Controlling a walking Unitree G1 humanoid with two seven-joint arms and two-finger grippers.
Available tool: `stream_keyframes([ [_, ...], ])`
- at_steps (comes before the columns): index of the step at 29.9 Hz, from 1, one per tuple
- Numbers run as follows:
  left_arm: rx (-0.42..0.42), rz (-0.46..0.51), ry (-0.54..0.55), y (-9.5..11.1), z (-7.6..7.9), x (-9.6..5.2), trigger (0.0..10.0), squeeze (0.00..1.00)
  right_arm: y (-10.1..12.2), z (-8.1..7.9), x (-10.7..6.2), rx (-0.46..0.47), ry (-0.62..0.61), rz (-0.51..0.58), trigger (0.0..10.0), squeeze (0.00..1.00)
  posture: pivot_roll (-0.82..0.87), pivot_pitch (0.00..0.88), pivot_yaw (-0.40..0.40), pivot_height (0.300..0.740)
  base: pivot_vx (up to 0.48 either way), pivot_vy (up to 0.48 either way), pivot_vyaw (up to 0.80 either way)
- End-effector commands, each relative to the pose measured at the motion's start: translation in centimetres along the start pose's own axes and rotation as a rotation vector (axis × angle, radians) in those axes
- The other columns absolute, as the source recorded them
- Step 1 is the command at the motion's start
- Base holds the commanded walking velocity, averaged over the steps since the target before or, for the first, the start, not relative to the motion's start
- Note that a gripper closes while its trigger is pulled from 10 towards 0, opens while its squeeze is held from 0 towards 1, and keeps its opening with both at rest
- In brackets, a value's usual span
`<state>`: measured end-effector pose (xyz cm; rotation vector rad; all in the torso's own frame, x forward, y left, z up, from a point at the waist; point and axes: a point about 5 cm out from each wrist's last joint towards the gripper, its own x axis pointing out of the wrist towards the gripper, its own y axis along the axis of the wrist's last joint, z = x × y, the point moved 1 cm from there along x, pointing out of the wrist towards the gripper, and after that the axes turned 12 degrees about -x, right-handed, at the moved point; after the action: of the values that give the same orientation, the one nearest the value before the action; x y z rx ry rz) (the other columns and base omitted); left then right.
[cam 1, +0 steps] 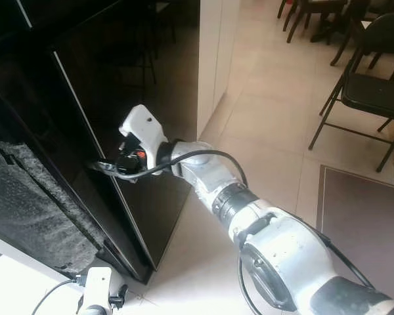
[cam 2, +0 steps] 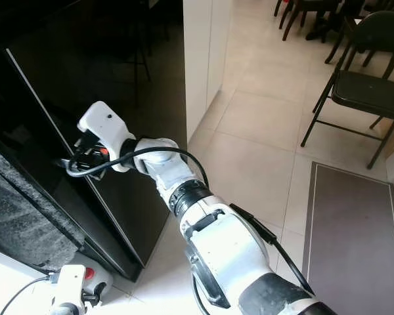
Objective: Restocking fridge
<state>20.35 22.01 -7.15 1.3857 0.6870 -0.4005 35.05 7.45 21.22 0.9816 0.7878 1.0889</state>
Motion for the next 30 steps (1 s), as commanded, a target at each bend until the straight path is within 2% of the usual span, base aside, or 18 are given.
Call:
stream_keyframes([
  [1, 0.002, -0.015, 0.017, -0.5, -0.5, -0.2, 10.0, 0.00, 1.1, -0.9, 1.3, -0.018, 0.041, 0.009, 10.0, 0.00, 0.07, 0.009, 0.024, 0.740, 0.000, 0.000, 0.00],
  [11, -0.002, 0.001, 0.021, -0.1, -0.6, -0.1, 10.0, 0.00, 0.4, -2.4, 2.2, 0.004, 0.059, -0.032, 10.0, 0.00, 0.10, 0.008, 0.016, 0.740, 0.000, 0.000, 0.00],
  [18, -0.007, 0.007, 0.011, -0.2, -0.2, -0.2, 10.0, 0.00, -0.2, -1.7, 1.5, 0.013, 0.015, -0.035, 10.0, 0.00, 0.08, 0.021, 0.017, 0.740, 0.000, 0.000, 0.00],
  [21, -0.006, 0.000, 0.007, -0.4, -0.1, -0.2, 10.0, 0.00, 0.5, -0.2, 0.7, 0.029, -0.046, 0.022, 10.0, 0.00, 0.06, 0.034, 0.020, 0.740, 0.000, 0.000, 0.00],
  [23, -0.005, -0.006, 0.005, -0.6, -0.1, -0.3, 10.0, 0.00, 0.7, 1.0, -0.4, 0.016, -0.088, 0.054, 10.0, 0.00, 0.05, 0.045, 0.027, 0.740, 0.000, 0.000, 0.00],
  [27, -0.002, -0.011, 0.003, -0.7, -0.1, -0.3, 10.0, 0.00, -0.5, 1.9, -2.3, 0.023, -0.137, 0.078, 10.0, 0.00, 0.03, 0.054, 0.030, 0.740, 0.000, 0.000, 0.00],
  [29, -0.002, -0.011, 0.003, -0.7, -0.1, -0.3, 10.0, 0.00, -0.6, 2.0, -2.5, 0.023, -0.143, 0.081, 10.0, 0.00, 0.03, 0.054, 0.030, 0.740, 0.000, 0.000, 0.00],
  [30, 0.001, -0.016, 0.002, -0.7, -0.1, -0.3, 10.0, 0.00, -1.4, 2.3, -3.7, 0.008, -0.183, 0.080, 10.0, 0.00, 0.01, 0.059, 0.036, 0.740, 0.000, 0.000, 0.00],
])
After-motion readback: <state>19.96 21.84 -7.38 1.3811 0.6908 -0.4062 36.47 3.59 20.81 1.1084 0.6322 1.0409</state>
